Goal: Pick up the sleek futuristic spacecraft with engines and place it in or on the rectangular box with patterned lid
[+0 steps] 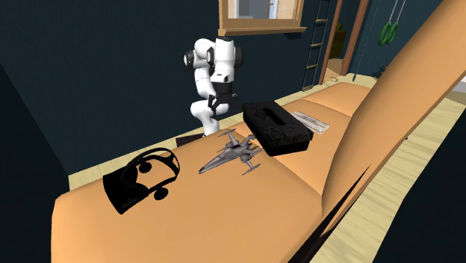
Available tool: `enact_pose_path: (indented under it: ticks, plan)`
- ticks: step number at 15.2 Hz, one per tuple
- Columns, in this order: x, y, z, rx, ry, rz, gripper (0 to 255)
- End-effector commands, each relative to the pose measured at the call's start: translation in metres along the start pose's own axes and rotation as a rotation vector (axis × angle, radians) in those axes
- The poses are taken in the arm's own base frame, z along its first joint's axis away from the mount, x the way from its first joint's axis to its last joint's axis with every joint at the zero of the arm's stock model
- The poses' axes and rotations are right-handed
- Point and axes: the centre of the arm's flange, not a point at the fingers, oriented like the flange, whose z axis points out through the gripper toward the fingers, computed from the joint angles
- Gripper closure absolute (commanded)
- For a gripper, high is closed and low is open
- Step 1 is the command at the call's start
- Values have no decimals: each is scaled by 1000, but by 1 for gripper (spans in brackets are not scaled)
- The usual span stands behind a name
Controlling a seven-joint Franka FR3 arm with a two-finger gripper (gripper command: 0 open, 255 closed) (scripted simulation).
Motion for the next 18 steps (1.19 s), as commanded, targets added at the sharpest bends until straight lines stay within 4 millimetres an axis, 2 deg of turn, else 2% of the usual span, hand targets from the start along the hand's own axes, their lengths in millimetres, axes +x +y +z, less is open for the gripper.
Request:
enact_pose_path:
  ticks: [1,5,9,13,18]
  plan:
    - [0,0,0,0,0,0,0]
    - [58,-14,10,-24,-46,263,0]
    - [117,-12,23,-47,-93,525,0]
    - [173,5,39,-71,-139,788,0]
    - [233,46,60,-100,-197,1117,0]
